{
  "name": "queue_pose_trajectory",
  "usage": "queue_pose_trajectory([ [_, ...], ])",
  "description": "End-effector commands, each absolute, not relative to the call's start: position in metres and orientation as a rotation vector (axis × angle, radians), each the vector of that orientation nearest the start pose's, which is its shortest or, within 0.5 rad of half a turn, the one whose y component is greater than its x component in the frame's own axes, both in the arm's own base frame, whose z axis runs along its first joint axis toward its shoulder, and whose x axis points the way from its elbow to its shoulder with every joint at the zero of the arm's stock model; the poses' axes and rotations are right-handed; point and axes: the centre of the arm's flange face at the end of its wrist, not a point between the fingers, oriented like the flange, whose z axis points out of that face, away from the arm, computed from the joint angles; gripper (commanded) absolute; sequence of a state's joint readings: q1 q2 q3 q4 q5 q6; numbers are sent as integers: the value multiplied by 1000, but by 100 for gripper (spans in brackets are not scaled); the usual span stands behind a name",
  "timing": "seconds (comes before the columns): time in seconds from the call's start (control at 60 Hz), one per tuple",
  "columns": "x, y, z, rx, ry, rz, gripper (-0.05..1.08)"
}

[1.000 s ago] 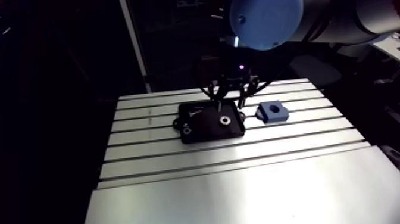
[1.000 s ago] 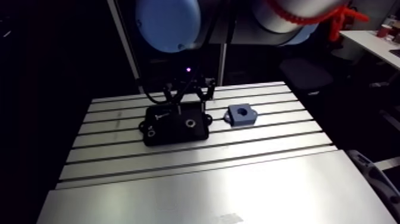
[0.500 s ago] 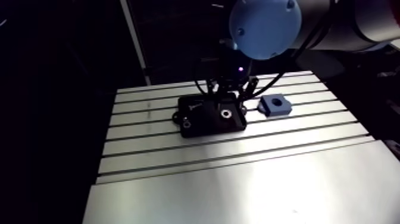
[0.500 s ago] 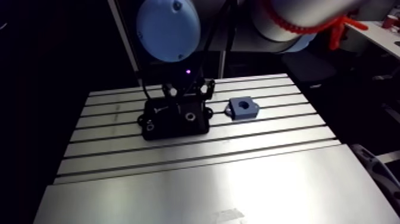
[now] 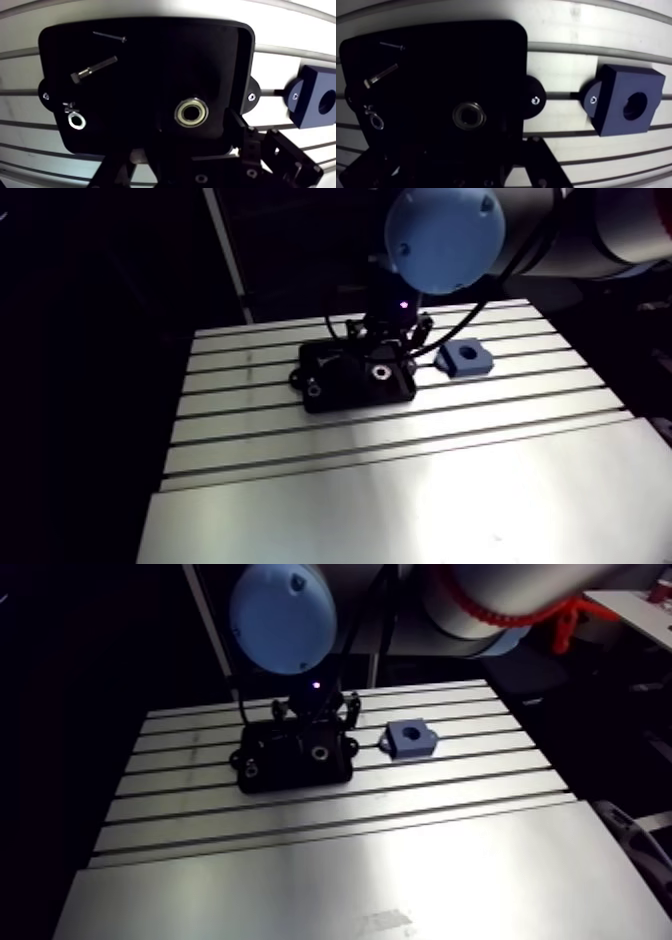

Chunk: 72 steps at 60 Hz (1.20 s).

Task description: Pick up the bearing and press it into the housing until flush.

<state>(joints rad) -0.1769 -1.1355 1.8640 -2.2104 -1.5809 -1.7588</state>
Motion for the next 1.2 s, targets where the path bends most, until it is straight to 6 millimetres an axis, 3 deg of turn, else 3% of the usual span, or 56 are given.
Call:
queue_pose_trajectory([
  [0.017,-576,-32,171,-22,3051,-10,30],
  [0.783,-577,-32,169,-23,3050,-11,46],
  [1.2,-576,-32,167,-25,3046,-12,49],
])
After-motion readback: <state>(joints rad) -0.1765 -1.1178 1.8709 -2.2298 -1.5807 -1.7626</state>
